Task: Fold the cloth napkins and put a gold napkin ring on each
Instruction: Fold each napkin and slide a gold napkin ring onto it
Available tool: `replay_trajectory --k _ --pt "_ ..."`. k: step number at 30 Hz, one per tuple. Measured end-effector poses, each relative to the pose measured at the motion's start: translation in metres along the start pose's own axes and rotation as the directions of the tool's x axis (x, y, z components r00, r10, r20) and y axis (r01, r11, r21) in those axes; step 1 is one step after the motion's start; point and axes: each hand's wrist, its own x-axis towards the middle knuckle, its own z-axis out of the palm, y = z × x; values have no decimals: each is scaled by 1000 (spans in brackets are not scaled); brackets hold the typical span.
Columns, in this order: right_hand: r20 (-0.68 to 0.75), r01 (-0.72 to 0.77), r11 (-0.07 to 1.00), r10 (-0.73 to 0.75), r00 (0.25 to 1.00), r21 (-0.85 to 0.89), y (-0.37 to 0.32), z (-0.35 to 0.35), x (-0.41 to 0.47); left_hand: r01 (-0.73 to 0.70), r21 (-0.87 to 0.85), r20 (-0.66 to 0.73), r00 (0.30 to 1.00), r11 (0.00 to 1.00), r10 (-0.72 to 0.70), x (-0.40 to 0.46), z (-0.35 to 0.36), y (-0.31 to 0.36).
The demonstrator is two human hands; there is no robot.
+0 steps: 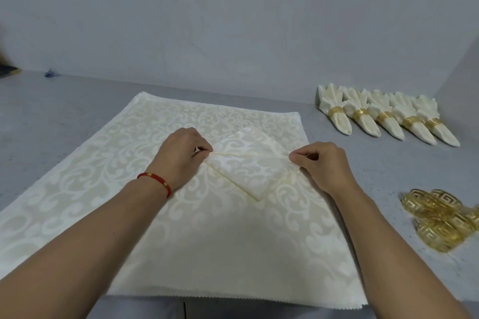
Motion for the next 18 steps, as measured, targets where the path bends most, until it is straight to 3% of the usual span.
replay_trajectory --k 3,7,13,18 --pt "-27 55 995 -58 998 -88 0 4 1 -148 37 -18 989 988 149 0 2 0" --pt "-56 135 955 -155 986 -265 -2 9 3 -327 139 70 945 935 321 2 5 6" --pt "60 349 813 -365 929 -467 -1 14 0 -359 121 94 932 925 350 3 2 3" --pt "230 384 703 -309 923 -598 -24 4 -9 -293 95 77 955 952 286 -1 -1 6"
